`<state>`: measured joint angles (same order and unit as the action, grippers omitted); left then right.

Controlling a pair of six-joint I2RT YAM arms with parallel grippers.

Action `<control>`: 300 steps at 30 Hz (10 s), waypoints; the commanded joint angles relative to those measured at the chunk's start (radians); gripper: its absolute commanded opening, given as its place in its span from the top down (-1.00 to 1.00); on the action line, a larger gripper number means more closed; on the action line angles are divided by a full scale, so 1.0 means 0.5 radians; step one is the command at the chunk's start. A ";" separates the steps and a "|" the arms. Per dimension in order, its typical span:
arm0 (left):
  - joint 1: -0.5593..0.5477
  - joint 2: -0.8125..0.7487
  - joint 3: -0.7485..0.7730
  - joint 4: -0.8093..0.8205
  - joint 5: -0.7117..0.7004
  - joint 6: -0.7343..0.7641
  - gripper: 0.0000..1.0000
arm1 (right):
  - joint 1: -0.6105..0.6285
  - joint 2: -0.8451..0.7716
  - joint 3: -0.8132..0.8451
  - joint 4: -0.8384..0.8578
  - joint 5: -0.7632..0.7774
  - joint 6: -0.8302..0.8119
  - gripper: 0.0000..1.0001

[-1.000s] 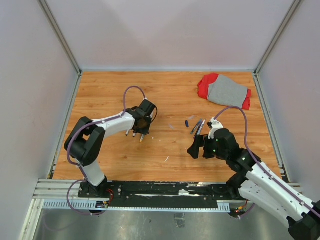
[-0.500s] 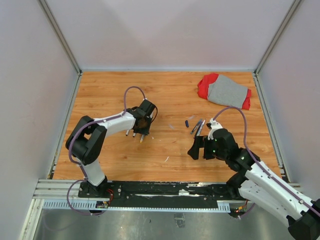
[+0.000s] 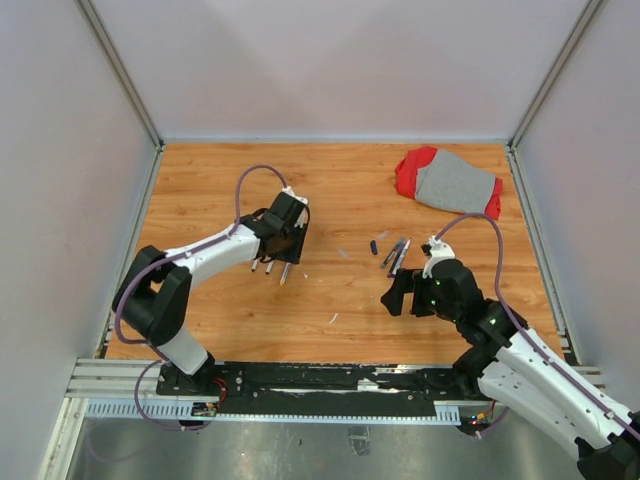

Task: Insert the pens into the pen caps
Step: Place the pen at the center of the board, then pick up the pen from the center of the board.

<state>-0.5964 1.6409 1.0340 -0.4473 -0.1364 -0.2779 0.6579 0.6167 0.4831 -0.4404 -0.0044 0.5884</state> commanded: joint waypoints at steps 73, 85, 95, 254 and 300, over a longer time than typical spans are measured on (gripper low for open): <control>0.036 -1.607 -0.436 -0.133 -0.460 0.025 -0.92 | -0.652 1.529 0.767 0.215 0.089 -0.211 0.06; 0.036 -1.541 -0.443 -0.118 -0.429 0.036 -0.92 | -0.668 1.814 0.861 0.262 0.061 -0.210 0.37; 0.036 -1.507 -0.443 -0.121 -0.418 0.040 -0.92 | -0.691 1.915 0.886 0.291 0.038 -0.226 0.48; -0.952 -1.138 -0.846 1.678 0.265 -0.656 0.08 | 0.171 0.124 -0.299 1.945 -0.477 0.808 0.99; -0.611 -1.375 -0.379 0.168 -0.093 -0.180 0.99 | -0.112 0.857 0.651 0.215 0.065 -0.479 -0.01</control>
<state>-0.9874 0.9672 0.7975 -0.2115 -0.1867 -0.4225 0.6765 0.9463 0.7284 -0.2493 0.1234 0.4503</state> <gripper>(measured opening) 0.164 0.496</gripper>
